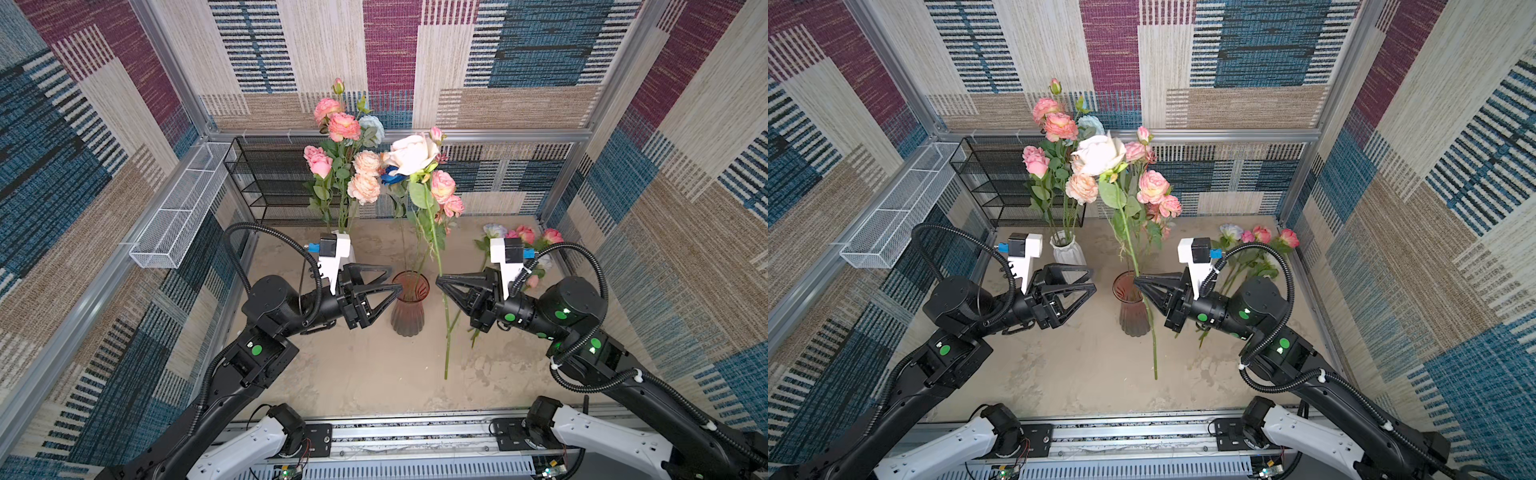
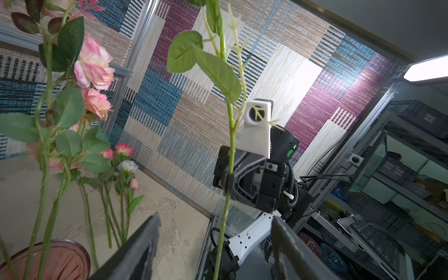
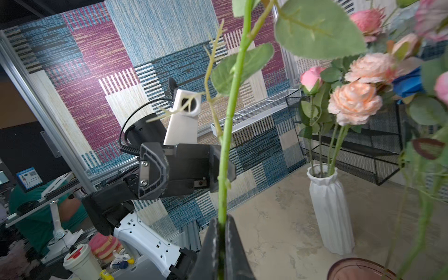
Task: Arrange the flowers into the vase
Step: 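Pass the white rose stem from the right gripper to the left gripper, then lift the white rose over the white vase with the left gripper while the right withdraws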
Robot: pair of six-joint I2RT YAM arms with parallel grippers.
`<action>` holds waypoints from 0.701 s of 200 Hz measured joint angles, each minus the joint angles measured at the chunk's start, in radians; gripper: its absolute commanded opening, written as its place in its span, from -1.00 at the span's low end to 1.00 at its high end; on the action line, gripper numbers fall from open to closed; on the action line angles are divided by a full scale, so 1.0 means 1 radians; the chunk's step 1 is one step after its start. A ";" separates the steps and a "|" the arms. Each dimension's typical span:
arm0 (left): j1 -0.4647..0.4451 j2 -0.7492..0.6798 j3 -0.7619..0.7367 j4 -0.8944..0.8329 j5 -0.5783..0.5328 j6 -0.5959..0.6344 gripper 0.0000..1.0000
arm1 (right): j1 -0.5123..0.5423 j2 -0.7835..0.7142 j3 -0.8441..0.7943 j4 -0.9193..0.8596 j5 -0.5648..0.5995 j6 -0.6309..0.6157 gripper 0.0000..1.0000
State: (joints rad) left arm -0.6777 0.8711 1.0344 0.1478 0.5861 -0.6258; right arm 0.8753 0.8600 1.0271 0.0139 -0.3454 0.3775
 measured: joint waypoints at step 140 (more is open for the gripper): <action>-0.035 0.045 0.076 -0.042 -0.038 0.037 -1.00 | 0.182 0.146 0.045 0.007 0.193 -0.041 -0.43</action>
State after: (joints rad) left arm -0.7128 0.9165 1.1107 0.1062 0.5484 -0.5884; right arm 1.0573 1.0058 1.0721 0.0208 -0.1520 0.3367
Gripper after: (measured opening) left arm 0.077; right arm 0.111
